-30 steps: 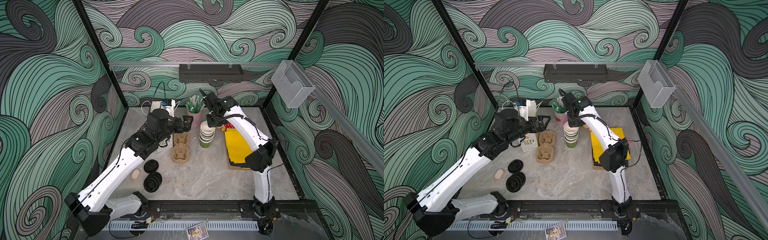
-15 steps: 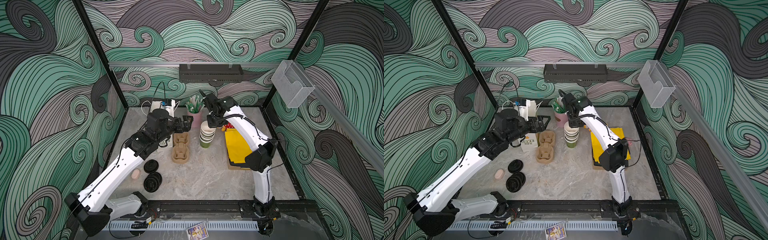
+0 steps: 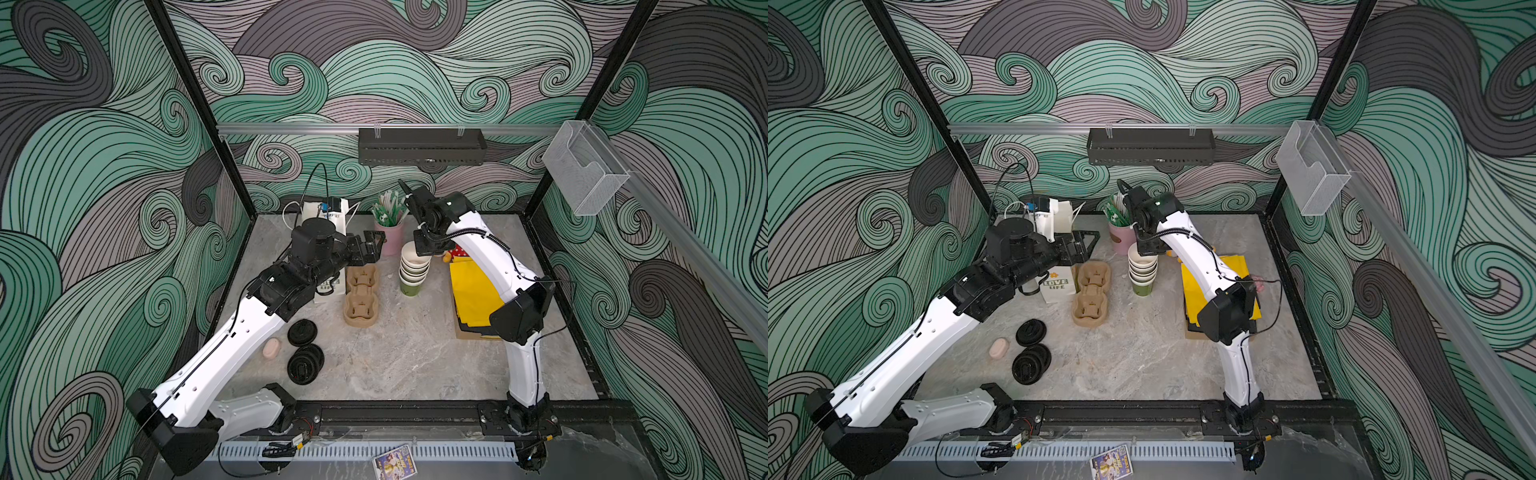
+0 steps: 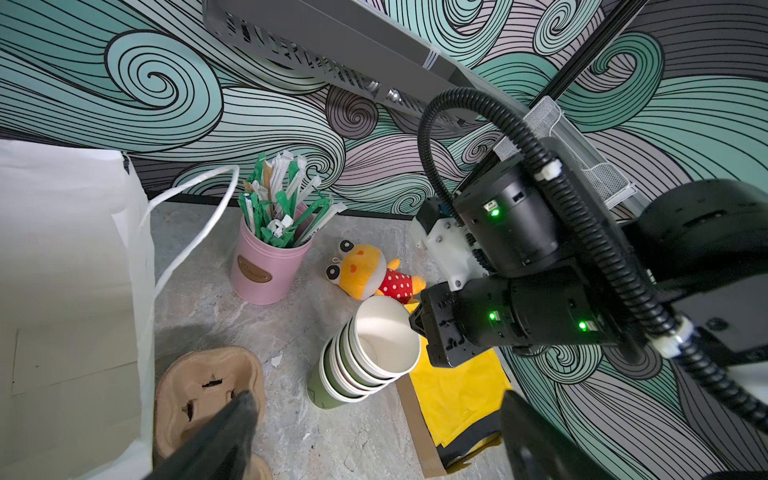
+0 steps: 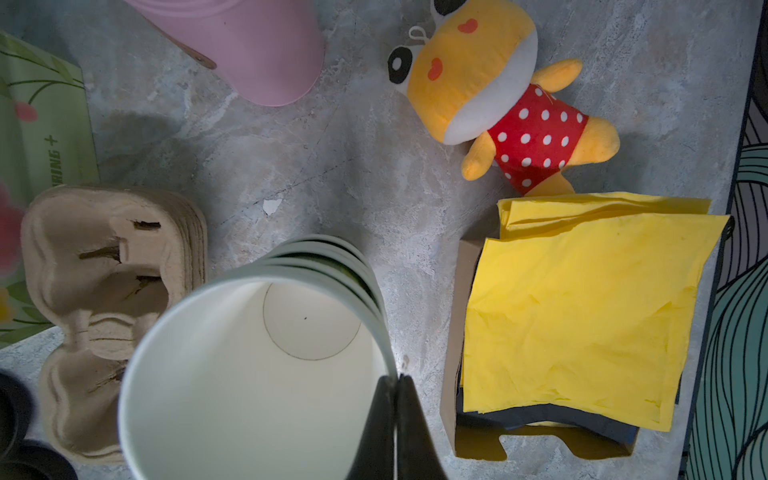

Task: Pack the takeout coffee

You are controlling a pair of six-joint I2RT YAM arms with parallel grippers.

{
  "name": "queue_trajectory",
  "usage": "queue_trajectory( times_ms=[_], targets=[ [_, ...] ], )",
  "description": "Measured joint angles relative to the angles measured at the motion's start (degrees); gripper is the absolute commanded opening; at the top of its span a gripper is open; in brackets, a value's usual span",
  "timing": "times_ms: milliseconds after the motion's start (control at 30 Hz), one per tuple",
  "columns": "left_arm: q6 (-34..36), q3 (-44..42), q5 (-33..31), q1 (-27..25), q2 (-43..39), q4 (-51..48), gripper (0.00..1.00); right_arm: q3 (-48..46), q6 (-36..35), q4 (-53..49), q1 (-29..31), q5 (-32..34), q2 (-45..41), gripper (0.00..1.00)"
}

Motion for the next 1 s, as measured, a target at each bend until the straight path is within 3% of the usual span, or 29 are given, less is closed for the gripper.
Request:
queue_trajectory(
  times_ms=[367,1000],
  targets=[
    [0.0,-0.07,-0.22,0.0,0.0,-0.02,0.93,2.99,0.39,-0.94,0.0,-1.55,0.02,0.0],
    [0.0,-0.11,1.62,0.0,2.19,-0.44,0.93,0.07,3.52,-0.96,-0.5,-3.04,-3.89,0.0]
  ],
)
